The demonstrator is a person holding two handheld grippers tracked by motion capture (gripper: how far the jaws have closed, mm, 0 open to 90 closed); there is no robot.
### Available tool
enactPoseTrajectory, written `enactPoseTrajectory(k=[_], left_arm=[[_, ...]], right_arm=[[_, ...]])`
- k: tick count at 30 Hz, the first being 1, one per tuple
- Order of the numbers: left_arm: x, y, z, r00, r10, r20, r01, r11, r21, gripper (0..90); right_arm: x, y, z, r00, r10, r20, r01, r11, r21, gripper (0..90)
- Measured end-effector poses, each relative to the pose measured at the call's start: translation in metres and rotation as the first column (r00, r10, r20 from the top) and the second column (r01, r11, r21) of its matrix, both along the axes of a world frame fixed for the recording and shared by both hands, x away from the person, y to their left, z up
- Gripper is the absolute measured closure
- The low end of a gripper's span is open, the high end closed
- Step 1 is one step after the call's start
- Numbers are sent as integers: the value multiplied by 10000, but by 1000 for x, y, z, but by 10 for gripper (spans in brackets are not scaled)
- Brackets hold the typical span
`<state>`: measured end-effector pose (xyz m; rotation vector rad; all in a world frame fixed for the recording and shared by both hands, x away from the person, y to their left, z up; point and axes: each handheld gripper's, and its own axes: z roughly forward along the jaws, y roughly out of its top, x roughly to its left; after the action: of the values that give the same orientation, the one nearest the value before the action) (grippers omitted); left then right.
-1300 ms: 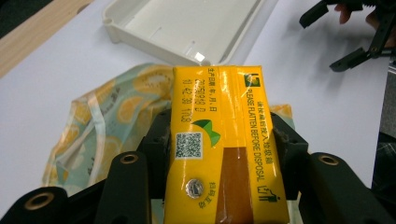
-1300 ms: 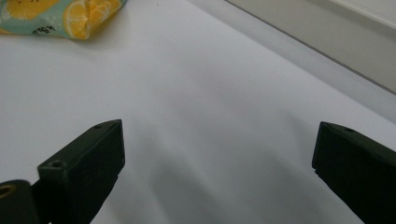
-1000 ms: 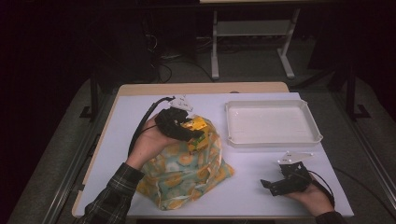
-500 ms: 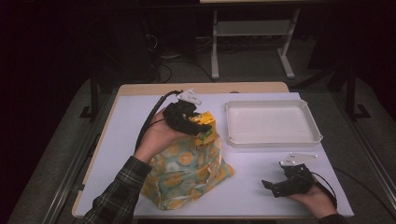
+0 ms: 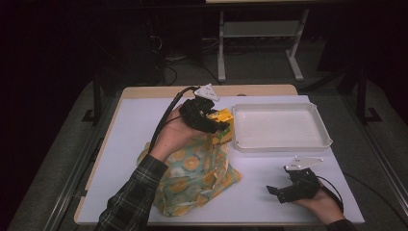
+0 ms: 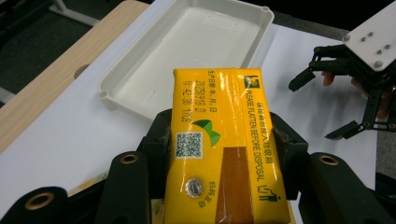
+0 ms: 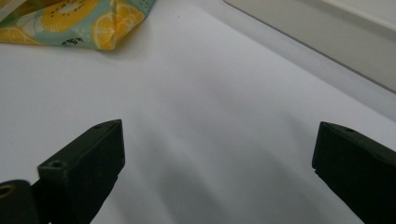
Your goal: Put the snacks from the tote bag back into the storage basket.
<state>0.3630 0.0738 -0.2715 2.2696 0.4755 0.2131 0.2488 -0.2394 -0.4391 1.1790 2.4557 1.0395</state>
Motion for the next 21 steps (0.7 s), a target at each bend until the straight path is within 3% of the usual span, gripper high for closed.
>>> enactPoseTrajectory(k=[3,21], left_arm=[[2,-6,-2,10000,4,-46,-5,9998,-173,516],[20,-39,-11,9993,-260,259,267,9993,-255,515]], right_arm=[[1,3,0,10000,70,54,-70,10000,-11,20],[2,4,0,9998,192,102,-192,9998,24,20]])
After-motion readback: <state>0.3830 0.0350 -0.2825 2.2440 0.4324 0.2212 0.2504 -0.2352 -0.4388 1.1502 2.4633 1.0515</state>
